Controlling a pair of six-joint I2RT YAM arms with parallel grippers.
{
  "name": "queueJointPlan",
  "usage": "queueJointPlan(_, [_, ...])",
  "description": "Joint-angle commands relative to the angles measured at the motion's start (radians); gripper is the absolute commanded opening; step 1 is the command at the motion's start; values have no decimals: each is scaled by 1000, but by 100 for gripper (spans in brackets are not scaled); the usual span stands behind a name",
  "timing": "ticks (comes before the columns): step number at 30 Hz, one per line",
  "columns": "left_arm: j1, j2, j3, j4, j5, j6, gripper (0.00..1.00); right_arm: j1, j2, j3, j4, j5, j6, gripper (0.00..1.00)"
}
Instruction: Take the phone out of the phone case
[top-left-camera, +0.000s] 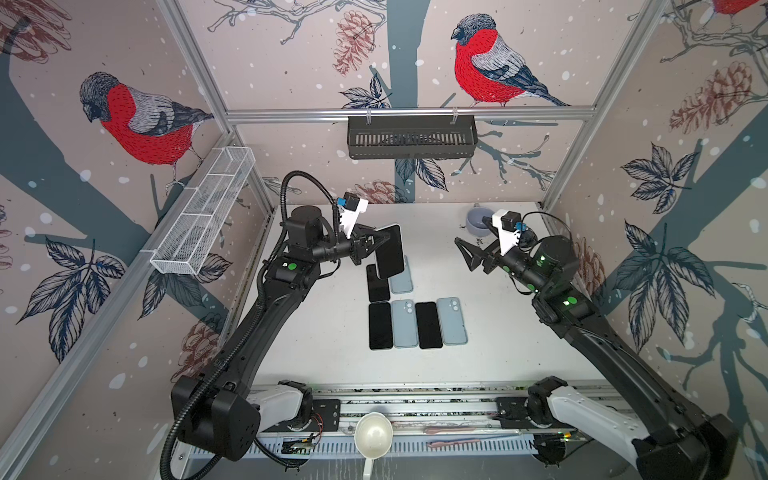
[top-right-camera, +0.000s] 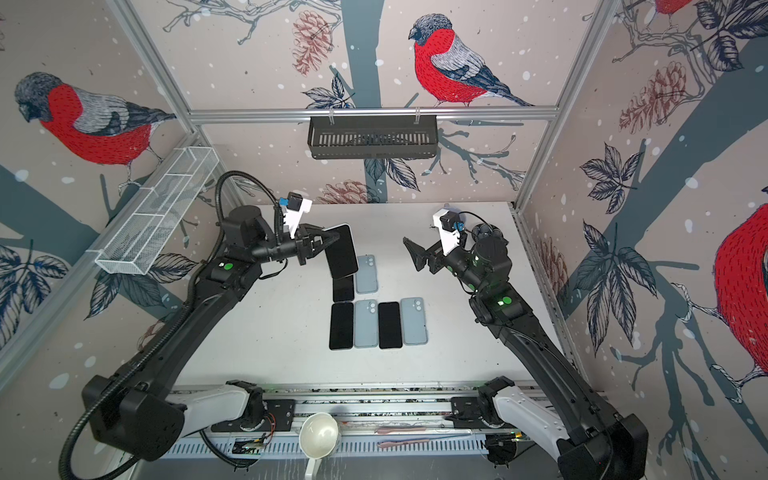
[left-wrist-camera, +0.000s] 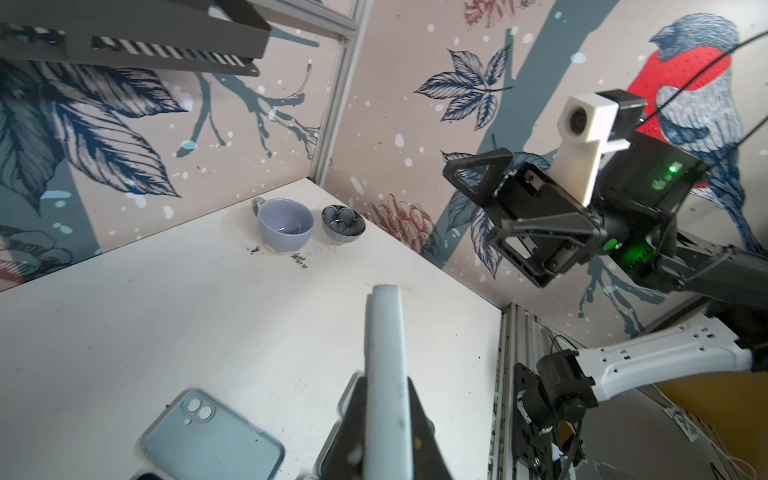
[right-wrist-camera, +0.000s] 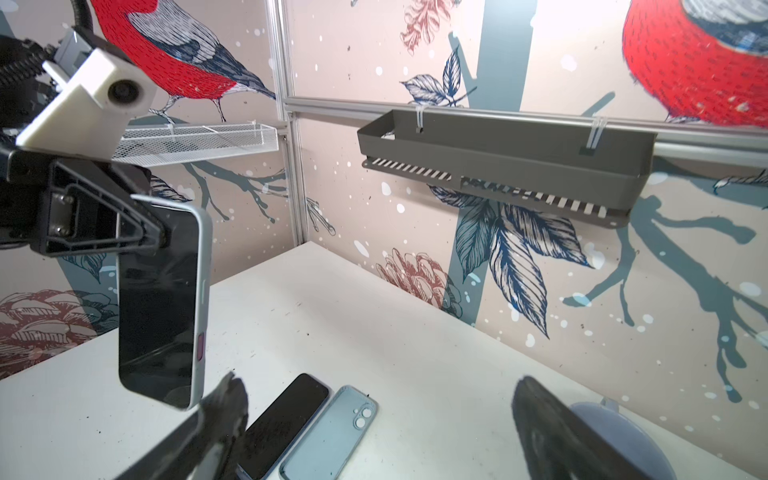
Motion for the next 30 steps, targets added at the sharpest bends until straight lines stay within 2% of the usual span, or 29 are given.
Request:
queueJointPlan(1, [1, -56, -65, 217, 118, -12, 0, 1, -12, 2, -10, -62, -43, 99])
queueJointPlan(5, [-17, -125, -164, 265, 123, 15, 0, 3, -1, -16, -1, -165, -86, 99])
queueJointPlan(8, [-75, -133, -150, 130, 62, 137, 0, -1, 35, 0, -37, -226, -129, 100])
queueJointPlan(10, [-96, -132, -142, 102, 65, 165, 0, 0, 68, 36, -112, -260, -193, 99])
queueJointPlan(13, [-103, -136, -144, 107, 80, 167, 0, 5, 106, 76, -220, -272, -277, 100])
queueJointPlan(15, [-103, -152, -146, 111, 91, 169, 0, 19, 102, 60, -225, -278, -315, 100])
queueJointPlan(19, [-104, -188, -165, 151, 135, 144, 0, 36, 107, 30, -251, -398, -389, 100])
queueJointPlan(23, [-114, -196, -168, 167, 178, 131, 0, 96, 143, 40, -370, -515, -485, 97])
queueJointPlan(26, [-119, -199, -174, 169, 183, 136, 0, 151, 176, 62, -449, -517, -548, 94])
queueJointPlan(30, [-135, -198, -169, 156, 193, 143, 0, 189, 224, 93, -489, -467, -572, 91])
